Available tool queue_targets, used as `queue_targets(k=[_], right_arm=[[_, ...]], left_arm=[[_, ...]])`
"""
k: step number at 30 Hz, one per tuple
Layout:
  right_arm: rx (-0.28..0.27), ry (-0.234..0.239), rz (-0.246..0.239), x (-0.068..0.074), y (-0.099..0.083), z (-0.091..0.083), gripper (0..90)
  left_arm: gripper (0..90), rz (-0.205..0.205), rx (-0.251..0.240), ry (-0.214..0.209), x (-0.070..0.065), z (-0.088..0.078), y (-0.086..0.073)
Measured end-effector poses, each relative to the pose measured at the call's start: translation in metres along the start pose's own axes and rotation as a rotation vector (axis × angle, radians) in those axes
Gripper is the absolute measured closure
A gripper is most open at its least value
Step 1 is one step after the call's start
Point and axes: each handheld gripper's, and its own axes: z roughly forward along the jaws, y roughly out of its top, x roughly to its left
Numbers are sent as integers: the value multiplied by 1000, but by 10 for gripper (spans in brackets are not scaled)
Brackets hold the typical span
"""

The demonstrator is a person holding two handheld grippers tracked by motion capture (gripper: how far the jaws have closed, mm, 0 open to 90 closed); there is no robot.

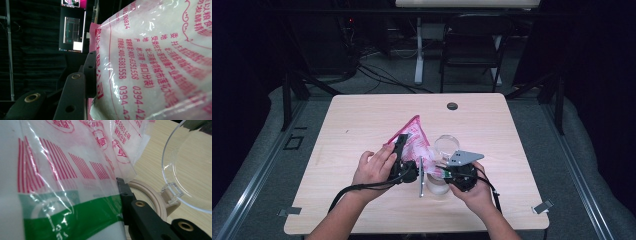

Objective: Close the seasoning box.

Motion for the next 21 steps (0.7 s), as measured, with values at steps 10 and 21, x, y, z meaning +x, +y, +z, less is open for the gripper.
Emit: queue_targets(k=[10, 21], right_arm=[[-2, 0, 0, 0, 0, 0, 900], [-2, 1, 3, -1, -1, 1, 900]], left_arm=[[628, 3, -3, 4, 1, 0, 0], [628, 8, 2, 2, 1, 0, 2]])
